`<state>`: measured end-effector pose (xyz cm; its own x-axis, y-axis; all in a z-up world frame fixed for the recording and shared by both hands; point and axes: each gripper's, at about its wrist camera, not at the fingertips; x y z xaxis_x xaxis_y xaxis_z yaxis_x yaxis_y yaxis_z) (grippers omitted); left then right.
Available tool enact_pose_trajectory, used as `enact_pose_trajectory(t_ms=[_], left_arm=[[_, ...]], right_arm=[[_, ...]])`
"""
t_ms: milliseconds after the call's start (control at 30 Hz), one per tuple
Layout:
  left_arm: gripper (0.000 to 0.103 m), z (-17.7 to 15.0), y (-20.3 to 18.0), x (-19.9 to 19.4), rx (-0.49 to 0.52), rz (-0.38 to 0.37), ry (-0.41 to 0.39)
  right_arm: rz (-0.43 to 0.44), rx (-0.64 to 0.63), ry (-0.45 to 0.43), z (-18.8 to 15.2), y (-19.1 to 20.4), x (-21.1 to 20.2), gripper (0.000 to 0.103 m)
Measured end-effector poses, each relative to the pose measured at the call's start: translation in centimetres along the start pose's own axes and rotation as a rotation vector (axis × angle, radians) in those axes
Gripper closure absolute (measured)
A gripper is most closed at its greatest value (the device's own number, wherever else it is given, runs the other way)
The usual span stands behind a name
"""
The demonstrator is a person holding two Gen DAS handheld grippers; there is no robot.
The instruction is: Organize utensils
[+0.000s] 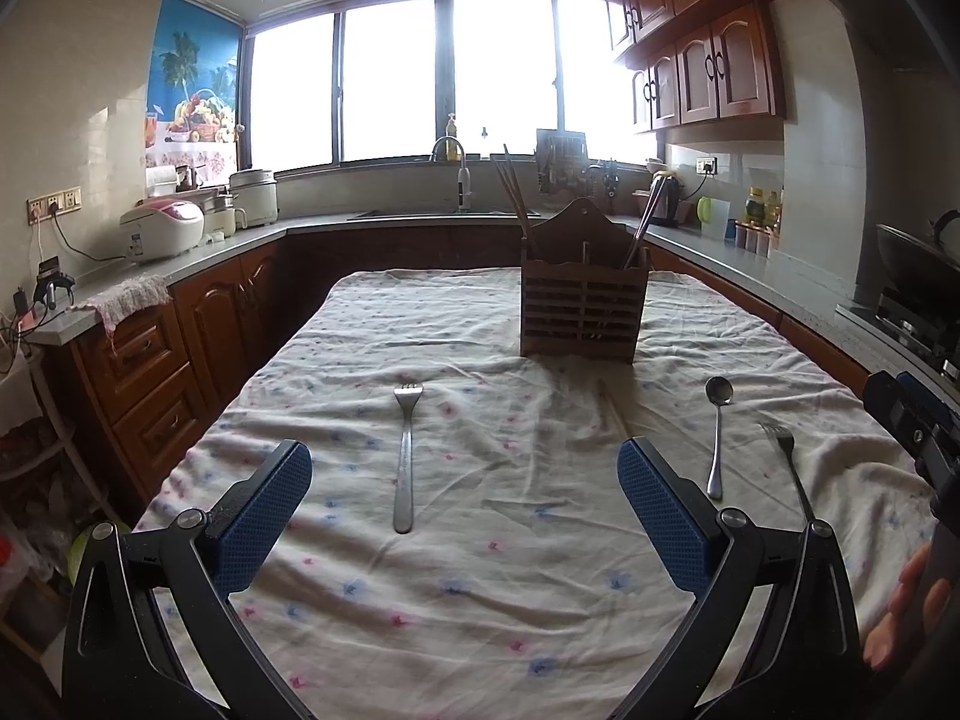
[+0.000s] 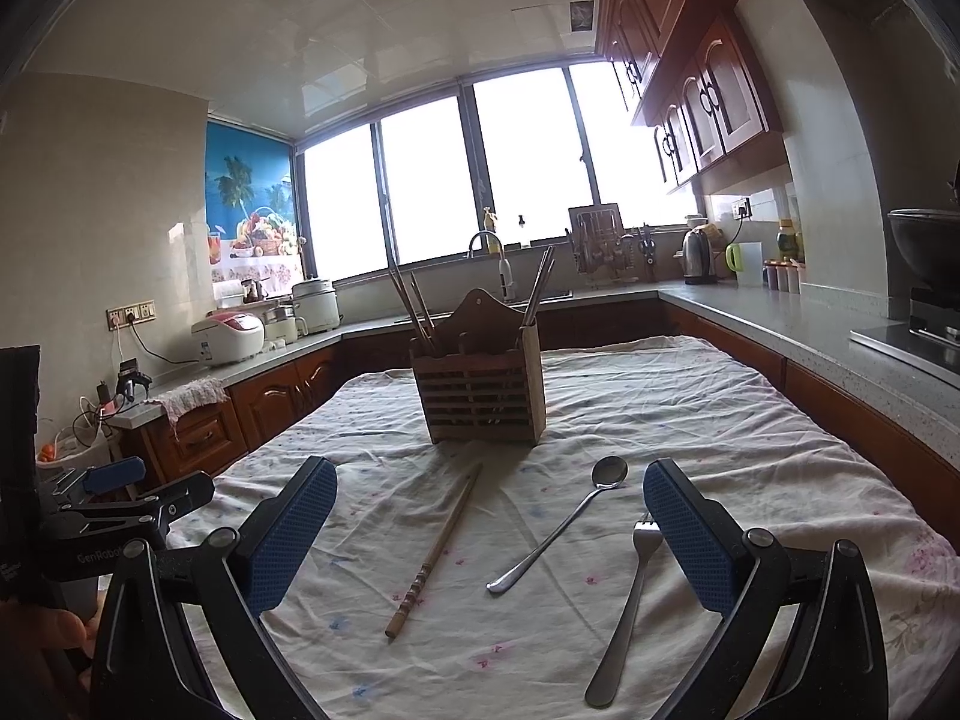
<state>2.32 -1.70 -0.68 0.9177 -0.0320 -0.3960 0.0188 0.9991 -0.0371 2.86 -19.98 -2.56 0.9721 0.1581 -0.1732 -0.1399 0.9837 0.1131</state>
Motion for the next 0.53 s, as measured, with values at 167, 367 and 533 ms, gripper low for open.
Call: enact_pose_trajectory(t_ms=[167, 367, 533], left_arm=[[0.000, -0.11, 0.05, 0.14, -0.001, -0.001, 0.005], [0.000, -0.12, 0.16, 0.43, -0.005, -0.007, 0.011], [0.000, -0.08, 0.18, 0.66, -0.007, -0.016, 0.019]], right_arm=[[-0.002, 0.003, 0.005, -0.02, -0.01, 0.25, 0.000], [-0.005, 0.008, 0.012, -0.34, -0.23, 0.53, 0.000], [-0.006, 0.009, 0.013, -0.33, -0.33, 0.63, 0.000]])
Point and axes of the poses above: each gripper's, at about its wrist camera, not at the fingertips, and x roughly the way its jaws point, y to its left, z to its top, and after that the axes turned 6 degrees about -z, right-handed
